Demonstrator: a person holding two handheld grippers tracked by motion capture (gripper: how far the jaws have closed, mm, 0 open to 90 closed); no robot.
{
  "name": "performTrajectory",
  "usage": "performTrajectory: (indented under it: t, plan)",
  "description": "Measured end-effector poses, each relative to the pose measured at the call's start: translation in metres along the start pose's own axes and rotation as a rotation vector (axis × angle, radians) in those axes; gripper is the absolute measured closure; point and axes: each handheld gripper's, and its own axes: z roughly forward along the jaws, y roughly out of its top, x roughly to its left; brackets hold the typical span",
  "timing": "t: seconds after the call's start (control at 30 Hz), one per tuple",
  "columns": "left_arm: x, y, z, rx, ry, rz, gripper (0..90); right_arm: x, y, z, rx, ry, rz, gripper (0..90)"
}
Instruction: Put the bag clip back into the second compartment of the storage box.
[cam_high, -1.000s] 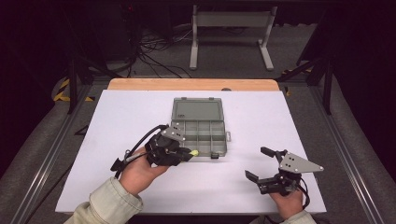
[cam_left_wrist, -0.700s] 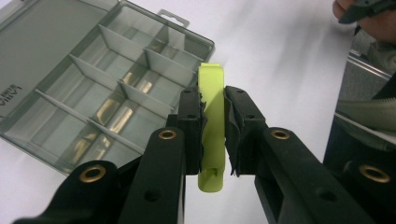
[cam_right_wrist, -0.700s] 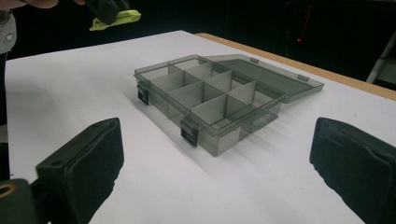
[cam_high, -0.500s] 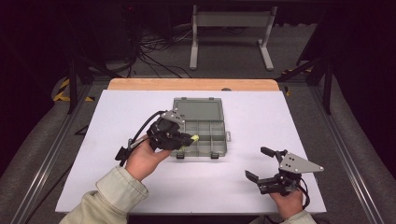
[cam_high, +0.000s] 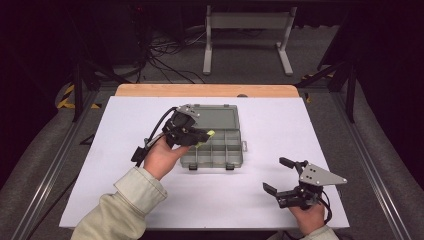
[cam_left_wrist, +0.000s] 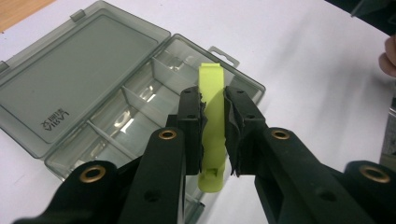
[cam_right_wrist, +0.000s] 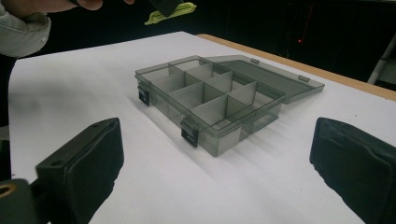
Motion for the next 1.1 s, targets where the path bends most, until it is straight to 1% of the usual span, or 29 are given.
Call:
performTrajectory:
  t: [0.13,0.17,0.2,0.3,0.43,0.73,0.77,0.83,0.9,0.93,0.97,1.1]
  plan:
    - [0.009,0.003,0.006,-0.006,0.001,-0.031,77.2,0.0,0.0,0.0,0.001,0.0,0.001,3.4]
    - [0.009,0.003,0.006,-0.006,0.001,-0.031,77.2,0.0,0.0,0.0,0.001,0.001,0.001,3.3]
    - [0.013,0.004,0.009,-0.011,0.006,-0.045,77.2,0.0,0.0,0.0,0.0,0.001,0.002,3.3]
    - [0.016,0.005,0.012,-0.014,0.012,-0.052,77.1,-0.001,0.0,0.0,-0.001,0.003,0.004,3.3]
    - [0.021,0.006,0.019,-0.013,0.031,-0.06,77.0,-0.001,-0.001,0.001,-0.002,0.006,0.005,3.3]
    - [0.036,0.006,0.035,-0.02,0.061,-0.108,77.0,-0.001,-0.001,0.001,-0.001,0.01,0.004,3.3]
    - [0.036,0.006,0.035,-0.02,0.061,-0.108,77.0,-0.001,-0.001,0.001,-0.001,0.01,0.004,3.3]
    - [0.039,0.006,0.038,-0.017,0.075,-0.115,77.0,-0.002,-0.001,0.001,0.0,0.01,0.004,3.3]
    - [0.043,0.005,0.042,-0.009,0.076,-0.133,77.0,-0.002,-0.001,0.001,-0.002,0.012,0.005,3.3]
    - [0.043,0.005,0.042,-0.009,0.076,-0.133,77.0,-0.002,-0.001,0.001,-0.002,0.012,0.004,3.3]
    - [0.045,0.005,0.045,-0.012,0.08,-0.144,77.0,-0.001,-0.001,0.001,-0.002,0.013,0.004,3.3]
    - [0.048,0.004,0.048,-0.014,0.074,-0.155,77.0,-0.001,-0.001,0.0,-0.005,0.013,0.004,3.3]
